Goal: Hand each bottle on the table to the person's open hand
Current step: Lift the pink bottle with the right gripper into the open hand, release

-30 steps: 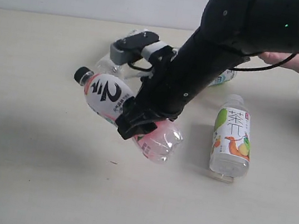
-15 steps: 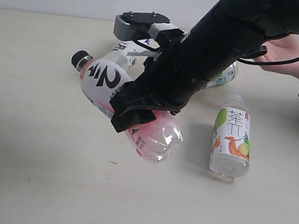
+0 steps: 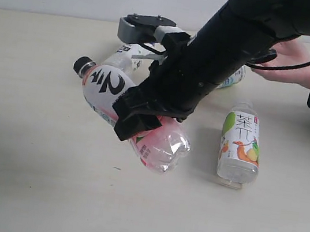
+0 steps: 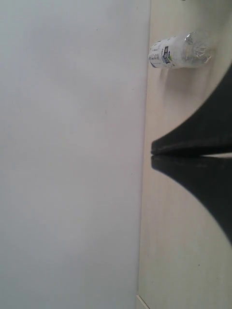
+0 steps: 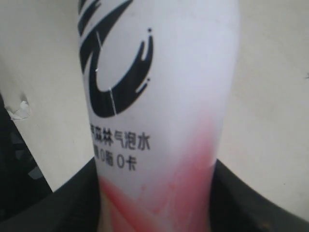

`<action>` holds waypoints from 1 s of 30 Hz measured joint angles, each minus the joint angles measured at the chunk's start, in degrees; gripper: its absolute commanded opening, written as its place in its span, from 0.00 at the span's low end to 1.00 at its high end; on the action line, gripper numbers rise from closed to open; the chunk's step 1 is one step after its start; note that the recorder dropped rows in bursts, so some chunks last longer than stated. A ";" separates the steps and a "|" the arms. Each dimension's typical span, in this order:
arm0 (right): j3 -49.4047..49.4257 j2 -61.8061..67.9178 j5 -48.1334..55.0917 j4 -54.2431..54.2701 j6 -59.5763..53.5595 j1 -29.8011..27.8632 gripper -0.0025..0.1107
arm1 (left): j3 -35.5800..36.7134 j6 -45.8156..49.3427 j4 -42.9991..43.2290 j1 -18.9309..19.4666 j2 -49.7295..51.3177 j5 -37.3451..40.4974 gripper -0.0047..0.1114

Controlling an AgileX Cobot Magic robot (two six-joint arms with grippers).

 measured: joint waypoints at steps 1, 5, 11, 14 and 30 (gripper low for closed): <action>-0.31 0.00 0.00 -0.34 0.74 0.00 0.02 | 0.00 0.00 0.00 0.00 0.00 0.00 0.04; -9.50 0.00 1.78 -11.00 13.62 0.00 0.02 | 0.00 0.00 0.00 0.00 0.00 0.00 0.04; -18.95 0.00 10.91 -22.22 25.71 -5.59 0.02 | 0.00 0.00 0.00 0.00 0.00 0.00 0.04; -19.16 0.00 11.63 -23.30 28.37 -10.33 0.02 | 0.00 0.00 0.00 0.00 0.00 0.00 0.04; -13.95 -0.54 9.59 -29.36 33.58 -17.73 0.02 | 0.00 0.00 0.00 0.00 0.00 0.00 0.04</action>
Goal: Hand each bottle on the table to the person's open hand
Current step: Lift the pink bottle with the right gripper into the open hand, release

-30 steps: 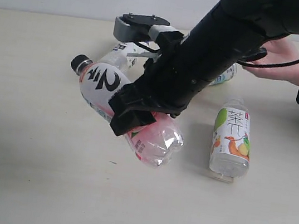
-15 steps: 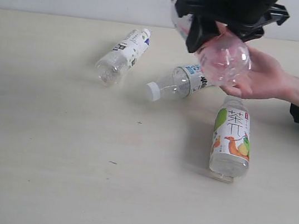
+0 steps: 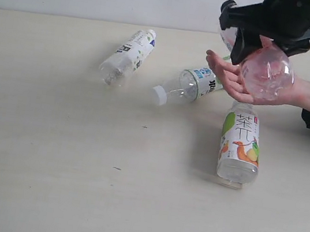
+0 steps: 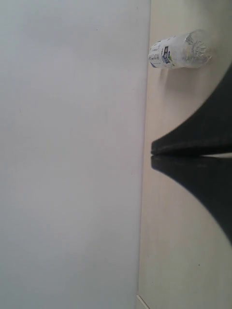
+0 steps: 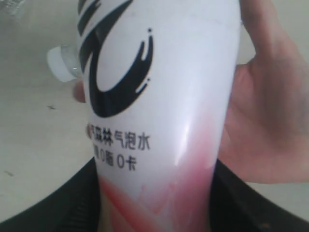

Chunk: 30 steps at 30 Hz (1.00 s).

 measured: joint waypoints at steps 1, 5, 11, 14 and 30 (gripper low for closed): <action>1.39 -0.11 -1.40 -1.07 0.42 0.00 0.02 | 0.00 0.00 0.00 0.00 0.00 0.00 0.04; 4.53 0.75 -4.96 -3.15 1.51 0.00 0.02 | 0.00 0.00 0.00 0.00 0.00 0.00 0.04; 4.97 3.54 -7.00 -6.06 6.61 0.00 0.02 | 0.00 0.00 0.00 0.00 0.00 0.00 0.04; 4.97 4.64 -7.98 -6.51 7.37 0.00 0.02 | 0.00 0.00 0.00 0.00 0.00 0.00 0.04; 4.97 5.27 -8.39 -7.42 6.08 0.00 0.65 | 0.00 0.00 0.00 0.00 0.00 0.00 0.04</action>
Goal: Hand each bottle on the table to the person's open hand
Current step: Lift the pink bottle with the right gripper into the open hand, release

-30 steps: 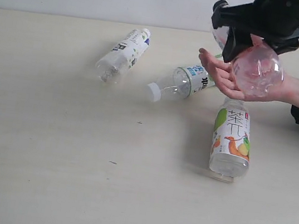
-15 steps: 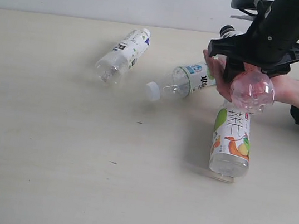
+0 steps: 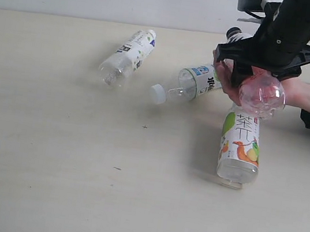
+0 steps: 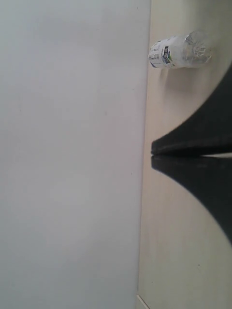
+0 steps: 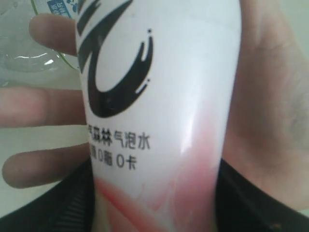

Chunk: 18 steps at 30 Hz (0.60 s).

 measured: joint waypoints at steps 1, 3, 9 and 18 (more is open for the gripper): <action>0.00 0.00 0.00 -0.09 -0.28 0.00 0.70 | 0.00 0.00 0.00 0.00 0.00 0.00 0.04; 0.00 0.00 0.00 -0.13 -0.79 0.00 0.79 | 0.00 0.00 0.00 0.00 0.00 0.00 0.04; 0.00 0.00 0.00 -0.51 -2.75 0.00 0.91 | 0.00 0.00 0.00 0.00 0.00 0.00 0.04; -3.57 -0.46 3.87 -1.35 -3.21 0.00 0.90 | 0.00 0.00 0.00 0.00 0.00 0.00 0.04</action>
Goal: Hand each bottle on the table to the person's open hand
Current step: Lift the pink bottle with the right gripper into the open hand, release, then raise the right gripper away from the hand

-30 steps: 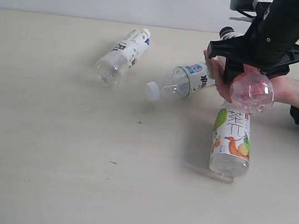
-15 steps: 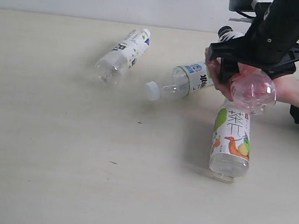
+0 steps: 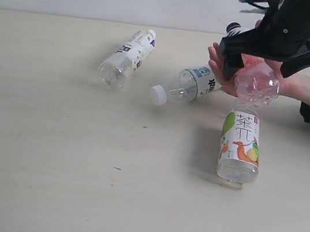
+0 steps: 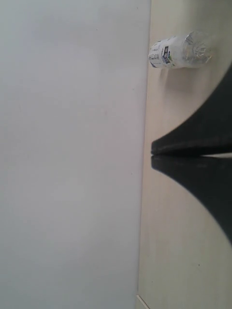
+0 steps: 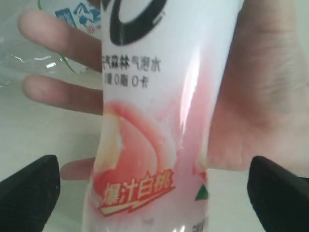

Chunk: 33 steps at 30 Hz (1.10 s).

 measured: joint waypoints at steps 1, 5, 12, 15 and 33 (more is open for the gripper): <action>-1.00 -0.65 0.93 -0.13 0.00 0.00 0.90 | 0.00 0.00 0.00 0.00 0.00 0.00 0.04; -3.79 -4.39 2.97 -0.22 -1.22 0.00 0.62 | 0.00 0.00 0.00 0.00 0.00 0.00 0.04; -4.11 -15.00 0.07 4.00 -4.81 0.00 0.04 | 0.00 0.00 0.00 0.00 0.00 0.00 0.04; -2.49 -20.34 0.05 6.87 -8.92 0.00 0.05 | 0.00 0.00 0.00 0.00 0.00 0.00 0.04; 51.07 -73.02 -23.07 13.73 -28.21 0.00 0.05 | 0.00 0.00 0.00 0.00 0.00 0.00 0.04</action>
